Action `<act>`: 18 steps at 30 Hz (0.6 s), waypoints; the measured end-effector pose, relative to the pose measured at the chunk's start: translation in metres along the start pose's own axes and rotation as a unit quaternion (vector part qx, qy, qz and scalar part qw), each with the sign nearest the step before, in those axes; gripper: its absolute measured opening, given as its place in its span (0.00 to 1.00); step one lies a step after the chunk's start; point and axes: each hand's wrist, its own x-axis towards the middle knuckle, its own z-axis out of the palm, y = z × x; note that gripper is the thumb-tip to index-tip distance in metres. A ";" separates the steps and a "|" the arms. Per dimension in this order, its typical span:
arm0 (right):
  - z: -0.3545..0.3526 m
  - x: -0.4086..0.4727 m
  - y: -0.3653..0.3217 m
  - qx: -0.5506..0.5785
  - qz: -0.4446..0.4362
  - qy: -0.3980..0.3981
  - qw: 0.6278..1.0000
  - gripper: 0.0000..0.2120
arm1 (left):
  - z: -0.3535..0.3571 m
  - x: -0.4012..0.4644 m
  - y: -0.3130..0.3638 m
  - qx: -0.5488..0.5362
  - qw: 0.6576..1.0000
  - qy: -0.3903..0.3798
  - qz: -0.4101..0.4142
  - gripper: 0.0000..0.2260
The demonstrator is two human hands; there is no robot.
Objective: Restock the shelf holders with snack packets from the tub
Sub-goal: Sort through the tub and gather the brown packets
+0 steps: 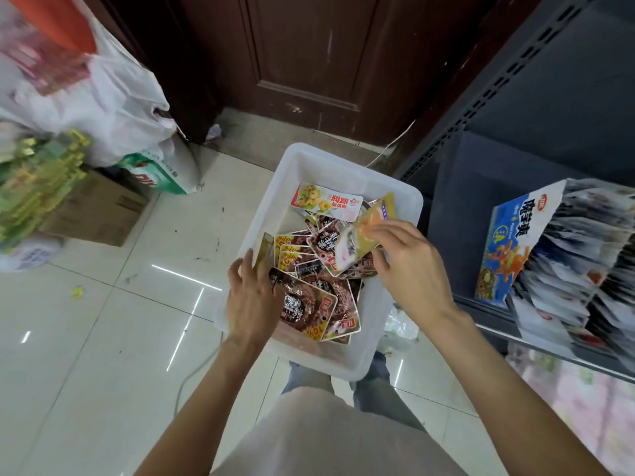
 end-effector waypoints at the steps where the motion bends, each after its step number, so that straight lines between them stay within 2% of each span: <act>1: 0.003 0.000 -0.001 0.025 0.021 0.006 0.999 0.12 | 0.002 -0.001 0.004 0.011 1.000 0.007 0.018 0.26; 3: 0.019 -0.001 -0.003 0.025 0.055 -0.049 0.997 0.12 | 0.008 0.001 0.010 0.014 0.999 0.017 0.029 0.26; 5: 0.046 -0.006 -0.003 -0.018 0.063 -0.167 0.984 0.13 | 0.016 0.008 0.008 0.010 1.000 -0.004 0.008 0.27; 7: 0.071 -0.013 0.001 -0.063 0.069 -0.246 0.965 0.15 | 0.026 0.015 0.008 0.018 1.000 -0.023 -0.006 0.29; 9: 0.085 -0.015 0.006 -0.082 0.091 -0.249 0.961 0.15 | 0.033 0.023 0.011 0.014 1.000 -0.010 -0.013 0.30; 11: 0.094 -0.007 0.012 -0.091 0.093 -0.205 0.970 0.15 | 0.039 0.032 0.012 -0.009 1.000 0.006 -0.021 0.30; 13: 0.104 0.009 0.019 -0.087 0.070 -0.177 0.978 0.18 | 0.044 0.040 0.008 -0.026 0.999 -0.008 -0.040 0.29; 15: 0.114 0.027 0.025 -0.078 0.078 -0.213 0.971 0.24 | 0.050 0.044 0.004 -0.016 0.998 -0.044 -0.052 0.26; 18: 0.124 0.040 0.028 -0.122 0.090 -0.265 0.952 0.30 | 0.058 0.041 0.008 0.017 0.995 -0.090 -0.045 0.22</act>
